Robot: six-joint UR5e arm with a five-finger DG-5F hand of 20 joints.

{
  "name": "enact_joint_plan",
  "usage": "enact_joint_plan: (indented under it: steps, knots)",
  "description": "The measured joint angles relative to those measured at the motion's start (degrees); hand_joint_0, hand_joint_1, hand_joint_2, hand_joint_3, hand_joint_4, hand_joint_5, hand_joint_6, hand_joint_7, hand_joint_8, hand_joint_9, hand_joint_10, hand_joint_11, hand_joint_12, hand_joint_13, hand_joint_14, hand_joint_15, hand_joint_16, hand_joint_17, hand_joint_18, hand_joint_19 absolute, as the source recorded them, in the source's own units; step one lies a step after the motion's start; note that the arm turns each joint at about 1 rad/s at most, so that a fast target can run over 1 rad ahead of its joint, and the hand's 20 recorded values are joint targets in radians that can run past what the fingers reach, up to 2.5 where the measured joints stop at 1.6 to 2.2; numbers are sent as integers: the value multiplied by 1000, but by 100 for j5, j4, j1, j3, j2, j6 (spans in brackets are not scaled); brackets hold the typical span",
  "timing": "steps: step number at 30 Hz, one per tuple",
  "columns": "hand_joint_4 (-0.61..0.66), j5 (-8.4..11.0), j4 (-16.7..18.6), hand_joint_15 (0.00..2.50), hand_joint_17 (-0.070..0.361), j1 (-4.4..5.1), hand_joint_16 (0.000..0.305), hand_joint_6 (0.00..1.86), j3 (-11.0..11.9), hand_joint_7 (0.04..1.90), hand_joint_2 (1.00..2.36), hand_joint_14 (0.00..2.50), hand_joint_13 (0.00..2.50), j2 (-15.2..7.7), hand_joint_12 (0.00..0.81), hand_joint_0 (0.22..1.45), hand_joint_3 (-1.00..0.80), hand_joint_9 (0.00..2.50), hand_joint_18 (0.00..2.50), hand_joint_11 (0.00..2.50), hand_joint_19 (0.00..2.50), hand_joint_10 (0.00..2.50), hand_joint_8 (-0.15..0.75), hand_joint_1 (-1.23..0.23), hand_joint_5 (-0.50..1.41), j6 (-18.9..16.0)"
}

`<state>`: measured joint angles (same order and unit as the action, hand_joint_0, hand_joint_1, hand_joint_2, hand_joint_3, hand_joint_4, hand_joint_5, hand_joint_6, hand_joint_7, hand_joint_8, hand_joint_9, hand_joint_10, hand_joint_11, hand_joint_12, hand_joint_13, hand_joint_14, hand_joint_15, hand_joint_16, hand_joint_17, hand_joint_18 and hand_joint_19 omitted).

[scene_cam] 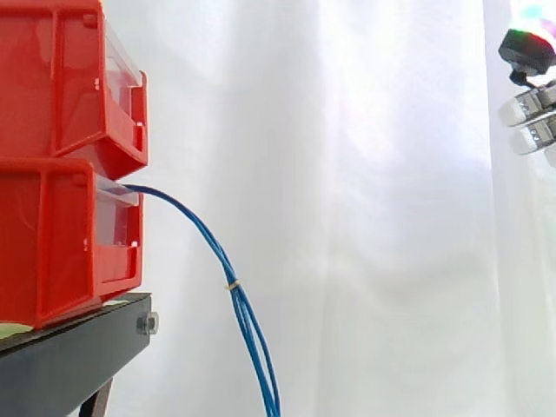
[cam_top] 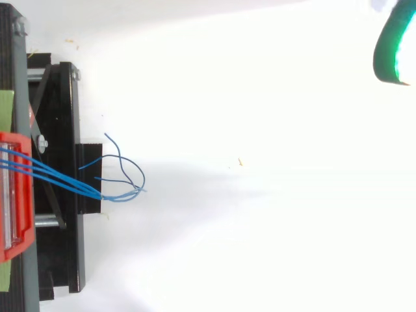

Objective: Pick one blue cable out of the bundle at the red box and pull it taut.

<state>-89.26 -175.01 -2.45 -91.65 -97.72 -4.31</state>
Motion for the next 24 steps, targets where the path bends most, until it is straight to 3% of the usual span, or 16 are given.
enact_joint_plan:
  steps: [14, 24]
  knots:
    - [225, 166, 154, 86, 126, 101, 56, 501, -2, 684, 1000, 2, 63, -219, 373, 504, -500, 205, 0, 0, 72, 0, 260, -540, -236, 202]
    - [216, 156, 300, 103, 131, 125, 58, 502, -2, 708, 1000, 3, 0, -671, 370, 469, -500, 121, 0, 0, 73, 0, 244, -689, -241, 385]
